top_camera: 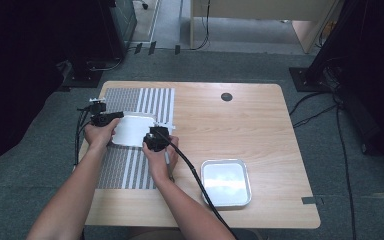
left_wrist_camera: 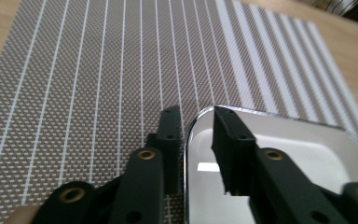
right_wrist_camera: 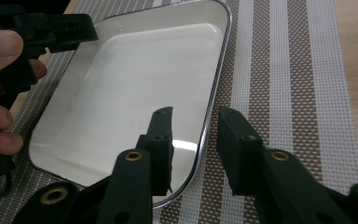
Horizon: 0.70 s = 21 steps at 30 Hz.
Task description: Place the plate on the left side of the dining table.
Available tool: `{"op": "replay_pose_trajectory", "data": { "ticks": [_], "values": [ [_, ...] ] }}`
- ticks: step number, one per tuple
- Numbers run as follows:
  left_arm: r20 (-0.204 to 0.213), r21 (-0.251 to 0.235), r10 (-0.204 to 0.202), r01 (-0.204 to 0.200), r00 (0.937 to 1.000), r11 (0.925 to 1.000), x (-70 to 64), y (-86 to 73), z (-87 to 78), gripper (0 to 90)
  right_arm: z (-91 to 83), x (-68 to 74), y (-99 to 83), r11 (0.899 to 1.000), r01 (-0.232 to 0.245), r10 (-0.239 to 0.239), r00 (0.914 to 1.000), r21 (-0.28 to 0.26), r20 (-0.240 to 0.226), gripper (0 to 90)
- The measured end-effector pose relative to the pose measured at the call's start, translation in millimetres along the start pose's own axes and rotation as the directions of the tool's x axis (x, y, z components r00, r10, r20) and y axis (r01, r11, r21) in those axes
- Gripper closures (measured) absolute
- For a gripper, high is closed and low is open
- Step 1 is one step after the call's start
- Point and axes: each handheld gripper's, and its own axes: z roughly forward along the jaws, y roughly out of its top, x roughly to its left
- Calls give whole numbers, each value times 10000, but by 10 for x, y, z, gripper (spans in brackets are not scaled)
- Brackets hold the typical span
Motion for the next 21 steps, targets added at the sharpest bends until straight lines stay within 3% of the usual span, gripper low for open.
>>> {"op": "replay_pose_trajectory", "data": {
  "ticks": [2,3,5,9,11,14,15,16,17,21],
  "values": [
    [-15,-100,-93,93,10000,9999,3,14,-25,663,-10,0,7,10000,53,-53,10000,-53,15,636],
    [39,-317,-208,209,9998,9993,0,37,-73,629,-25,-12,21,9987,408,-405,9991,-303,82,599],
    [-42,-480,-103,100,9999,9988,-14,55,-120,566,-47,-25,41,9983,480,-479,9988,-334,51,562],
    [-344,-288,160,-170,9993,9994,-53,69,-194,443,-112,-53,87,9931,942,-942,9955,-702,43,499],
    [-257,-129,187,-190,9995,9997,-68,70,-230,386,-145,-75,115,9913,1030,-1040,9946,-821,-77,496],
    [-382,-82,230,-233,9990,9997,-91,76,-288,316,-180,-94,146,9917,1018,-1043,9941,-785,-288,481],
    [-489,-134,254,-261,9985,9996,-101,89,-345,224,-213,-114,182,9920,1089,-1121,9925,-643,-481,460],
    [-489,-134,254,-261,9985,9996,-101,89,-345,199,-213,-114,182,9920,1089,-1121,9925,-643,-481,460],
    [-199,-271,7,-12,9998,9996,-94,107,-415,173,-248,-145,222,9963,833,-844,9942,-195,-674,430],
    [-176,-619,189,-200,9997,9979,-116,122,-540,138,-329,-186,271,9924,1205,-1219,9903,-243,-662,374]
  ]
}}
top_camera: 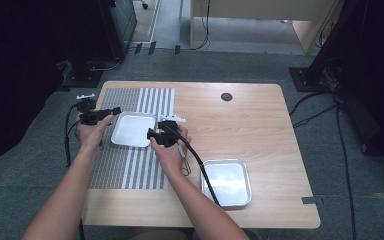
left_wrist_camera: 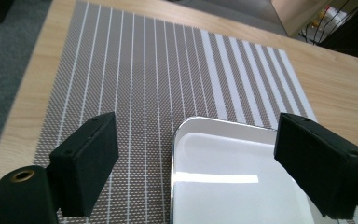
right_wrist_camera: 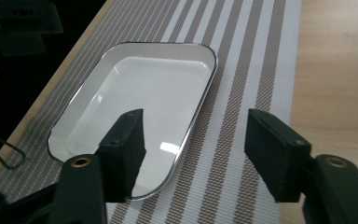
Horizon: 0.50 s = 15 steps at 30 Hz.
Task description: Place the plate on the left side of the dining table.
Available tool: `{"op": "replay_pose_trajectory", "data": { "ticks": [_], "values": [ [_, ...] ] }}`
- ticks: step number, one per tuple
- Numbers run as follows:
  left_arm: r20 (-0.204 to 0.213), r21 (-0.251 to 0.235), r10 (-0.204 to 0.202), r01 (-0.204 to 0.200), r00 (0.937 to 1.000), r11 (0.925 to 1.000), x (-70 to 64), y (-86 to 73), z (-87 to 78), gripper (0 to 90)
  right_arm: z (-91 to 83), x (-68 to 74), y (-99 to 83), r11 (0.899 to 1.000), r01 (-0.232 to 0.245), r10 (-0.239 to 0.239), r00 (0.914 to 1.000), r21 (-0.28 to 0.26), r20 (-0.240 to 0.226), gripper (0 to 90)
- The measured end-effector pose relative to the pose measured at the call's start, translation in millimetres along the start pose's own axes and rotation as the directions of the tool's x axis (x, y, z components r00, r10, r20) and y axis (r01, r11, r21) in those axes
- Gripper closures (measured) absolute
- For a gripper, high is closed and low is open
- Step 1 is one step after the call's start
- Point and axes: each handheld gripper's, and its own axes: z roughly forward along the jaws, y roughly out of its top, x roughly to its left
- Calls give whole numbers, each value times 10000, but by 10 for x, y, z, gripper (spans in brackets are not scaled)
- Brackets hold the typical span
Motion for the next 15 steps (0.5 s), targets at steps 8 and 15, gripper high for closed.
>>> {"op": "replay_pose_trajectory", "data": {
  "ticks": [8,15],
  "values": [
    [116,-249,-72,75,9999,9997,-26,-8,-233,112,-296,-118,73,9940,930,-924,9956,-568,130,299],
    [42,-218,375,-374,9993,9991,-111,-68,-316,106,-480,-223,105,9892,1221,-1208,9925,-809,206,281]
  ]
}}
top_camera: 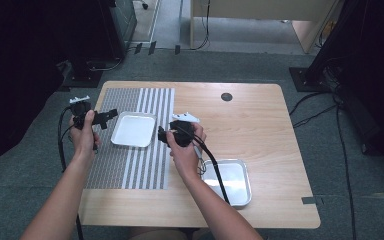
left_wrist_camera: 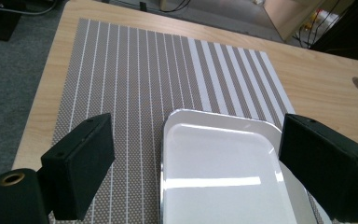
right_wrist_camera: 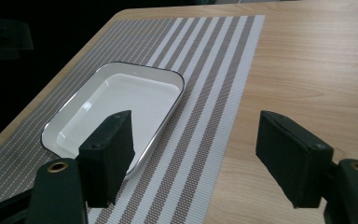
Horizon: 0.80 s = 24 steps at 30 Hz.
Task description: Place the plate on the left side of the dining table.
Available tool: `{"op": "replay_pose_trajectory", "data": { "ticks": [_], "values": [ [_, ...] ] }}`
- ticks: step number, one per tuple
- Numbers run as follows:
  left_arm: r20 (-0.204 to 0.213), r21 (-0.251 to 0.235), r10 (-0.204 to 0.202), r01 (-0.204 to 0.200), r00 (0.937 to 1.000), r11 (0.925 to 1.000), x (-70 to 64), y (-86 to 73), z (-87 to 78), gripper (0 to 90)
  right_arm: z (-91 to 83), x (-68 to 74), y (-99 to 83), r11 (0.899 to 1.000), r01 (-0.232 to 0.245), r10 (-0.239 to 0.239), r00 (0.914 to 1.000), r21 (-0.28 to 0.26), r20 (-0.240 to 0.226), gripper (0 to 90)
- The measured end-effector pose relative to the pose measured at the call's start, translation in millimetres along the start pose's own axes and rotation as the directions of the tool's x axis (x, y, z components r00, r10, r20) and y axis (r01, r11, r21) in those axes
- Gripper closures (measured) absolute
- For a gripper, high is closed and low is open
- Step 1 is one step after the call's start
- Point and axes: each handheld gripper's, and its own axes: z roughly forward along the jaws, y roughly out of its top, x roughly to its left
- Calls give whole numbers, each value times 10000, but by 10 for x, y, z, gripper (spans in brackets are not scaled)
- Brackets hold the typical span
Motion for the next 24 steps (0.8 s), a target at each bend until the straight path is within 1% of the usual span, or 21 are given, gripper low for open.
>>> {"op": "replay_pose_trajectory", "data": {
  "ticks": [1,2,3,6,7,9,10,11,13,14,16,17,19,20,21,23,24],
  "values": [
    [15,-23,13,-13,10000,10000,-23,-36,-10,106,-57,-47,2,10000,-49,49,10000,-38,-67,276],
    [15,-23,13,-13,10000,10000,-23,-36,-10,106,-57,-47,2,10000,-49,49,10000,-38,-67,276],
    [72,21,130,-130,9999,9999,-51,-76,-25,106,-104,-83,1,10000,-70,70,9998,-25,-179,267],
    [99,1,193,-193,9998,9998,-85,-112,-53,104,-143,-121,-5,9998,-163,162,9996,-71,-250,268],
    [97,-74,219,-218,9997,9997,-107,-133,-75,105,-187,-173,-16,9998,-181,179,9994,-84,-301,267],
    [116,-131,356,-354,9993,9993,-159,-173,-123,105,-222,-213,-25,9999,-147,144,9992,-89,-367,255],
    [116,-131,356,-354,9993,9993,-159,-173,-123,104,-222,-213,-25,9999,-147,144,9992,-89,-367,255],
    [168,-145,441,-439,9989,9989,-192,-201,-164,105,-269,-262,-31,9999,-107,103,9993,-123,-347,251],
    [225,-177,467,-463,9987,9988,-211,-221,-188,104,-284,-279,-33,9999,-93,88,9994,-141,-343,248],
    [309,-246,498,-491,9983,9985,-241,-247,-226,104,-333,-330,-37,9998,-104,98,9994,-165,-333,247],
    [315,-285,536,-527,9981,9982,-258,-262,-246,104,-348,-347,-39,9998,-97,90,9994,-200,-344,245],
    [356,-325,590,-579,9976,9978,-287,-289,-291,104,-399,-394,-45,9997,-86,79,9995,-233,-309,242],
    [454,-367,590,-574,9972,9977,-319,-312,-343,104,-440,-430,-48,9996,-102,94,9995,-246,-315,241],
    [454,-367,590,-574,9972,9977,-319,-312,-343,105,-463,-451,-50,9996,-77,69,9995,-254,-310,238],
    [675,-370,471,-447,9966,9983,-353,-327,-406,104,-488,-469,-53,9996,-68,60,9996,-263,-280,237],
    [697,-469,631,-599,9956,9971,-400,-341,-468,104,-536,-511,-59,9996,-41,34,9997,-297,-252,237],
    [697,-469,631,-599,9956,9971,-400,-341,-468,105,-560,-531,-62,9995,-39,32,9997,-308,-224,236]
  ]
}}
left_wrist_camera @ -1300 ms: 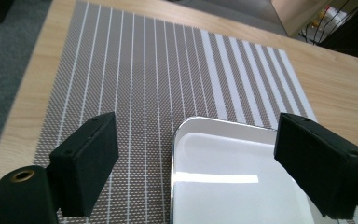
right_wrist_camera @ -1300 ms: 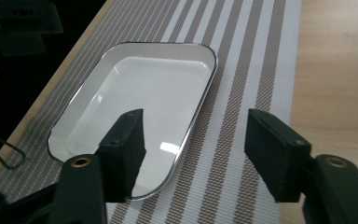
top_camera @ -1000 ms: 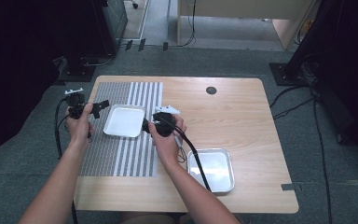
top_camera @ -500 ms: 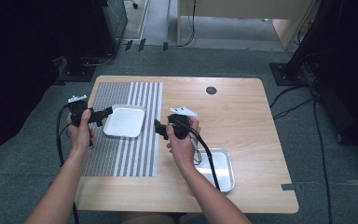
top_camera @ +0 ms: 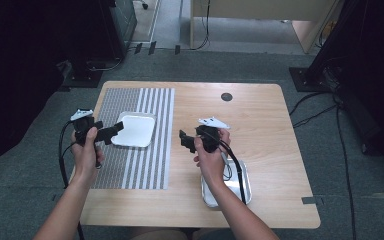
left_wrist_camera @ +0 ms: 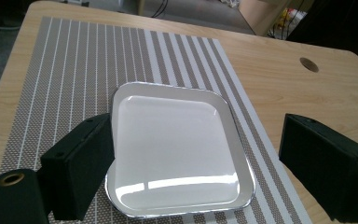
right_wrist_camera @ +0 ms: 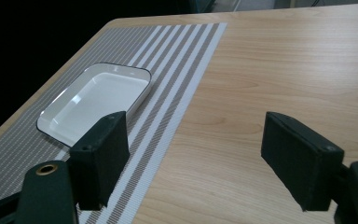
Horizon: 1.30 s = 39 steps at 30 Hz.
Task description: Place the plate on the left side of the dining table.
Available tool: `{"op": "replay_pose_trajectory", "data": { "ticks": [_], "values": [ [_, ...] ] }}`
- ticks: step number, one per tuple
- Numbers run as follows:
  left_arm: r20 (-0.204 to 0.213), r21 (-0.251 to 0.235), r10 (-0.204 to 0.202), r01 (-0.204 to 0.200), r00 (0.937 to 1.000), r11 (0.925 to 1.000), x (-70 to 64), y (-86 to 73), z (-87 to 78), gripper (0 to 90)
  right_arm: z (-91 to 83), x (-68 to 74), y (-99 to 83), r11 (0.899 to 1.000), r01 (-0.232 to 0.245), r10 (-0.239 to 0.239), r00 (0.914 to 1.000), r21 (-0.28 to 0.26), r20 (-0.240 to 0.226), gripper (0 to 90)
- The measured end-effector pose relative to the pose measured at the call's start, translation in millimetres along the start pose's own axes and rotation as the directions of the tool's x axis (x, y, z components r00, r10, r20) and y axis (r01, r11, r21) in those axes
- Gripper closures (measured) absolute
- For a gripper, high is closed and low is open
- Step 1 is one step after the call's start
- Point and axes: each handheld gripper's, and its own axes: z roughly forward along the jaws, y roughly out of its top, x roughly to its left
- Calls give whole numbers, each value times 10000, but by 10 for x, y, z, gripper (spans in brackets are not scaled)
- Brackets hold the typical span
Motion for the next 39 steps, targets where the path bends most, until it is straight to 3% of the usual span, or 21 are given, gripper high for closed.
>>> {"op": "replay_pose_trajectory", "data": {
  "ticks": [5,19,27,30,32,39],
  "values": [
    [-3,-215,362,-362,9993,9991,-111,-47,-146,104,-119,-131,-8,10000,-13,15,9999,-87,169,236],
    [-98,-330,400,-403,9992,9986,-155,-277,-302,85,-470,-507,-79,9992,-248,270,9972,-311,704,242],
    [-544,-317,650,-668,9964,9973,-145,-471,-391,85,-644,-817,-213,9979,-536,579,9900,-370,1284,249],
    [-507,-274,654,-668,9966,9974,-147,-508,-409,85,-675,-873,-232,9977,-570,615,9885,-363,1380,249],
    [-392,-215,658,-667,9971,9975,-160,-558,-441,85,-745,-982,-256,9967,-685,744,9846,-430,1579,252],
    [-528,-191,603,-614,9968,9979,-123,-694,-478,85,-891,-1191,-326,9949,-868,952,9766,-512,1929,252]
  ]
}}
